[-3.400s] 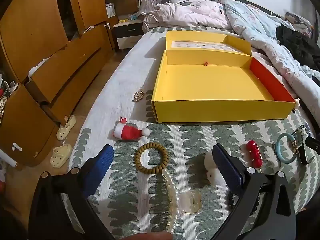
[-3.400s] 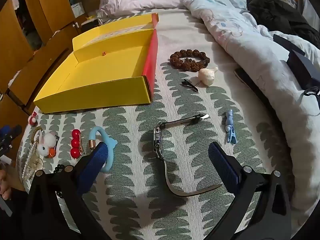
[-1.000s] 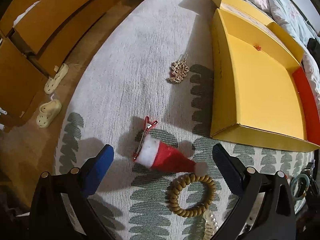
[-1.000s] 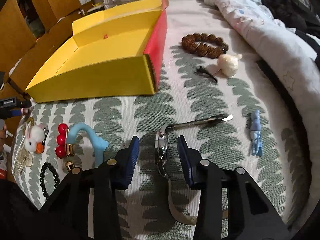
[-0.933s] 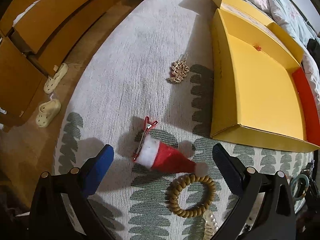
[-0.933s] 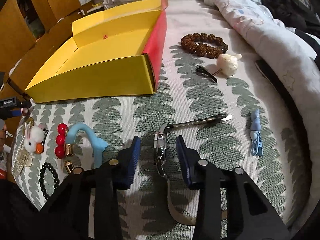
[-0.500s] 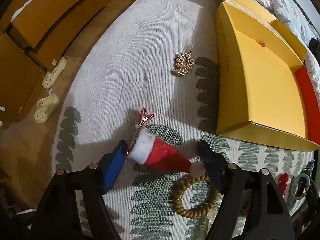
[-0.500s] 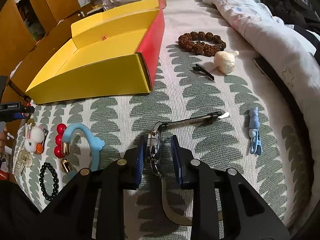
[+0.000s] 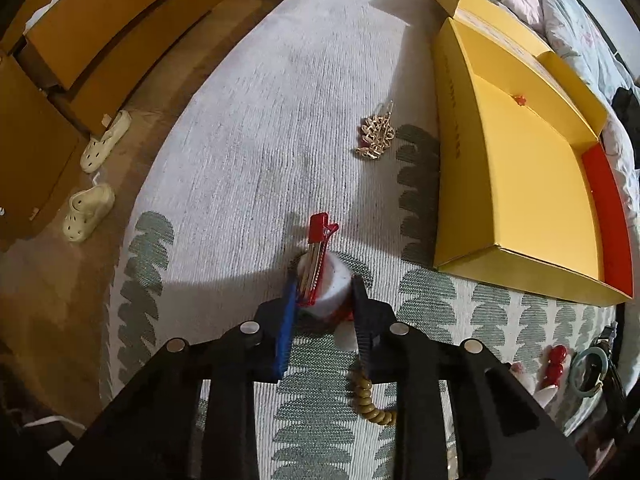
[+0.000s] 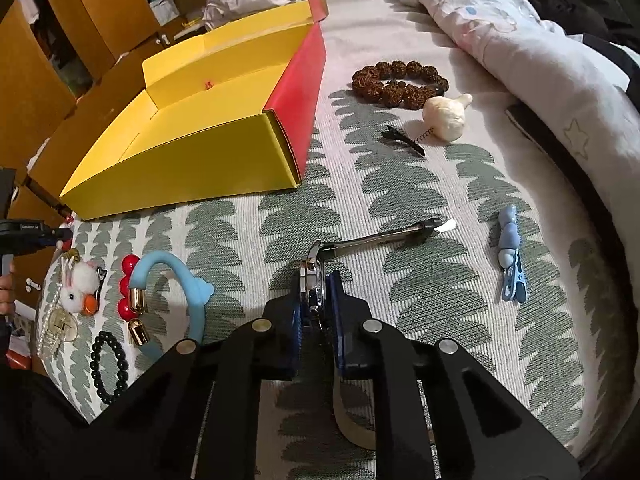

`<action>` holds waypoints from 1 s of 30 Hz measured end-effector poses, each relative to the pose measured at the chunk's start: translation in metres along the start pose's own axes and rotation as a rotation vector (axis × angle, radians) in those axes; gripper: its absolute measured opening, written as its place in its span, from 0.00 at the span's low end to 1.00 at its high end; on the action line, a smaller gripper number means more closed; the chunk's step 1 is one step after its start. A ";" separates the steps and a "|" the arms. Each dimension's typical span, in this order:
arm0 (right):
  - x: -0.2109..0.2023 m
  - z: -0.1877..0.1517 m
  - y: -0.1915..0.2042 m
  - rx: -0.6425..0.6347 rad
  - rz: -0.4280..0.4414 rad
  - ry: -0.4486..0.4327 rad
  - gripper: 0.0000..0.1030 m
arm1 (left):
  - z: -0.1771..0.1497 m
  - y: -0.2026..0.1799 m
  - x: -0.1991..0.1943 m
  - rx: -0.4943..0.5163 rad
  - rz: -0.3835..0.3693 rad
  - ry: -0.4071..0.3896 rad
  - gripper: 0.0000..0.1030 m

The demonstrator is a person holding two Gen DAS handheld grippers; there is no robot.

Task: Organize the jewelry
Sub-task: 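Carry the Santa-hat clip and the watch with both tools into the yellow box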

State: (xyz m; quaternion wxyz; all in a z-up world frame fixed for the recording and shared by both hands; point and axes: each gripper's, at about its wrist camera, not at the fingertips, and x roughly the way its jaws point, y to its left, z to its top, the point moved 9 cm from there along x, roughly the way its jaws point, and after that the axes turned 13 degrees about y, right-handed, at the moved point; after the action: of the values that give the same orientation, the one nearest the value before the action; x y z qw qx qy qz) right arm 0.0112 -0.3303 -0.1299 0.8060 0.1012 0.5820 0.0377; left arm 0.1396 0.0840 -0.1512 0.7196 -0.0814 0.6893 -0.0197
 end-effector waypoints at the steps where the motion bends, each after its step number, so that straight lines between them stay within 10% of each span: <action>1: -0.002 0.000 0.000 0.006 0.005 -0.007 0.12 | 0.000 0.000 -0.001 0.004 0.003 -0.004 0.25; 18: -0.109 0.018 0.024 -0.020 0.116 -0.230 0.11 | -0.005 -0.012 -0.055 0.031 -0.060 -0.146 0.25; 30: -0.149 0.101 0.122 -0.185 0.183 -0.265 0.11 | 0.019 -0.113 -0.114 0.200 -0.138 -0.242 0.25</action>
State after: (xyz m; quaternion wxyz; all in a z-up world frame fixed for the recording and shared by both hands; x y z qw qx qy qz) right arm 0.0662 -0.2500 0.0649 0.8746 0.0830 0.4533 0.1507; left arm 0.1626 -0.0097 -0.0219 0.7987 -0.0582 0.5852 -0.1275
